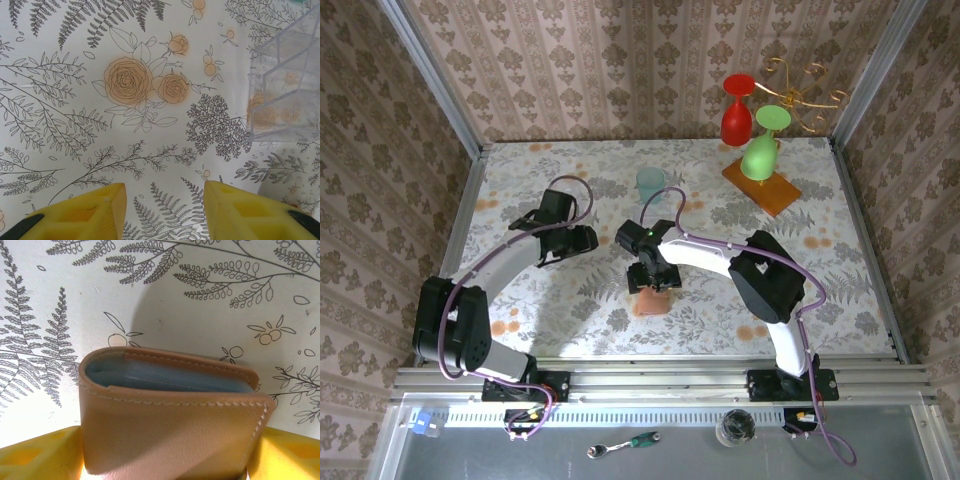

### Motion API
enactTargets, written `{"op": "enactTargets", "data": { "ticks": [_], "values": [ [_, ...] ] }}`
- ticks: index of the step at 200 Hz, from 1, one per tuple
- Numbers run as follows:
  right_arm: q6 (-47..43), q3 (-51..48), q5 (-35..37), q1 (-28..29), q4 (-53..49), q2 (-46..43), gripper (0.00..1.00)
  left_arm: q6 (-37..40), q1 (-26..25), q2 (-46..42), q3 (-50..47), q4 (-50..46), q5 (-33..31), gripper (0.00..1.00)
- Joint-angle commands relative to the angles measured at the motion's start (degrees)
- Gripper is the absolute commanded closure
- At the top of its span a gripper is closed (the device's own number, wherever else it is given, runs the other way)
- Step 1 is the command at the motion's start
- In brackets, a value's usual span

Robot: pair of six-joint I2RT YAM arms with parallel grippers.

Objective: Take the credit cards out of the card holder

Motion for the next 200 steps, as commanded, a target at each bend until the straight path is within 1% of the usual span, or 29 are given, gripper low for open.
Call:
{"op": "enactTargets", "data": {
  "ticks": [1,43,81,118,155,200],
  "values": [
    [-0.5,-1.0,1.8,0.3,-0.9,-1.6,0.15,-1.0,-0.2,-1.6,-1.1,0.4,1.3,0.54],
    [-1.4,-2.3,2.8,0.4,1.0,-4.9,0.06,-1.2,-0.6,-2.0,-2.3,1.3,4.2,0.52],
    [-1.5,-4.2,4.2,0.5,3.1,-8.7,0.06,-1.1,-0.6,-2.3,-3.4,1.9,6.2,0.52],
    [-1.1,-7.2,4.3,0.5,4.9,-12.8,0.11,-1.0,-0.6,-3.2,-3.4,2.0,8.0,0.52],
    [-0.2,-9.3,1.7,0.6,6.5,-13.1,0.16,-1.4,-0.7,-3.5,-4.1,3.0,8.6,0.52],
    [2.1,-10.5,1.5,1.5,6.6,-13.6,0.17,-2.0,-0.9,-3.9,-5.6,3.5,10.1,0.53]
  ]
}}
